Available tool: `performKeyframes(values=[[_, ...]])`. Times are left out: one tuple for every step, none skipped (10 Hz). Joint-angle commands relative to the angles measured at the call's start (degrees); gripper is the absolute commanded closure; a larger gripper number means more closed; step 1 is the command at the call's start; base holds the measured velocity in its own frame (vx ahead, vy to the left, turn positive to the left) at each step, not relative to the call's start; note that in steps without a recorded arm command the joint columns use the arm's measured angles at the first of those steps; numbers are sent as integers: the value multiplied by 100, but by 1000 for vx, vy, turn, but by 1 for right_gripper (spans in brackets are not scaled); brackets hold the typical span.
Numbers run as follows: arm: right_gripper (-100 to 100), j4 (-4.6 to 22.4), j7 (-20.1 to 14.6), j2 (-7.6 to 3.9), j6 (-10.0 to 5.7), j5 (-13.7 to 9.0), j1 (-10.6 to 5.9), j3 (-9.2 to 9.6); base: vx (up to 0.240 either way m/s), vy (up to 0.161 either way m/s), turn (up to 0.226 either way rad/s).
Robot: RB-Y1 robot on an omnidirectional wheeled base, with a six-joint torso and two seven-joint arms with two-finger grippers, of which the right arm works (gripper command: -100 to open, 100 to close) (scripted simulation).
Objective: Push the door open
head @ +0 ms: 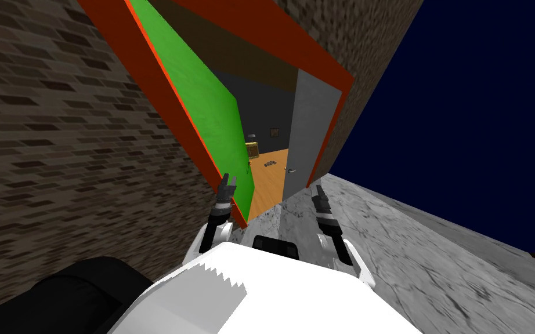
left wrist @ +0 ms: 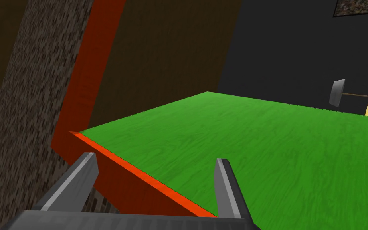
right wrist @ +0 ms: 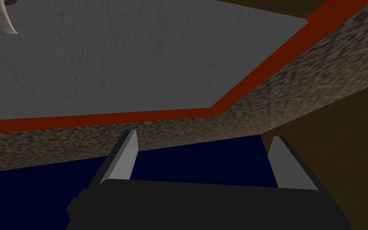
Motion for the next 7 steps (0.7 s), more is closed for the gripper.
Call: performKeyframes(values=[[-100, 255, -43, -1, -74, 55, -106, 32, 87, -66, 54], [-100, 401, -75, -12, -113, 84, -165, 46, 97, -71, 48], [-100, 547, -108, -23, -153, 114, -224, 60, 88, -94, 53], [-100, 695, -141, -33, -193, 143, -284, 74, 81, -97, 54], [-100, 845, -175, -41, -234, 173, -345, 88, 86, -77, 60], [-100, 996, -209, -49, -275, 203, -405, 102, 75, -83, 52], [-100, 1146, -243, -57, -316, 233, -466, 117, 85, -77, 56]])
